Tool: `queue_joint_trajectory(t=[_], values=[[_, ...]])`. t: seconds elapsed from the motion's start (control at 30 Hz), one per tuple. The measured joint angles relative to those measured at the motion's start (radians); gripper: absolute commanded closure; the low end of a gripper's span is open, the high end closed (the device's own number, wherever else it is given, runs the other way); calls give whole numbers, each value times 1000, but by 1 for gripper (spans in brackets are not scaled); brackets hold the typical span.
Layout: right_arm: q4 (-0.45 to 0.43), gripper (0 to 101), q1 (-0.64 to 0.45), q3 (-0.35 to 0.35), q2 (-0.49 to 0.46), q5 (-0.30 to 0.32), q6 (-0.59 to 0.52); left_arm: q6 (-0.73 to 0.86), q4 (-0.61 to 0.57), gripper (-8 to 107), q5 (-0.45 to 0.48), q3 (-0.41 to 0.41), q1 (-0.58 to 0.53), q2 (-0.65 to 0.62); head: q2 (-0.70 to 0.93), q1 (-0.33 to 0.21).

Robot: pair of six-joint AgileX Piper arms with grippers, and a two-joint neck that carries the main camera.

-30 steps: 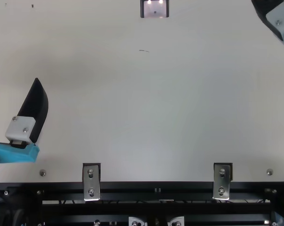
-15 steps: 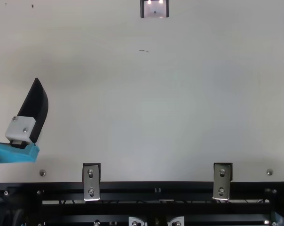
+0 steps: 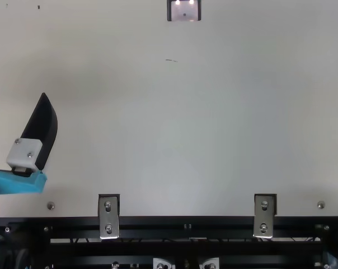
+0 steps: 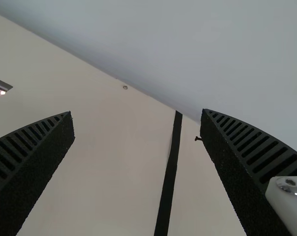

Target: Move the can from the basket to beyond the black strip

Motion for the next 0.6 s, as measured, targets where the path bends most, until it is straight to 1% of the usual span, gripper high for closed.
queue_joint_trajectory(t=[0.1, 0.23, 0.37, 0.43, 0.6], values=[[4, 0, -10, 44, -82, 24, 21, 0, 0, 9, 0, 0, 0, 0, 0, 0], [46, 0, -29, 110, -181, 54, 34, 0, 0, 9, 0, 0, 0, 0, 0, 0], [113, 0, -41, 182, -277, 78, 34, 0, 0, 9, 0, 0, 0, 0, 0, 0], [160, 0, -48, 221, -325, 101, 32, 0, 0, 9, 0, 0, 0, 0, 0, 0], [273, 0, -65, 296, -422, 146, -8, 0, 0, 9, 0, 0, 0, 0, 0, 0]])
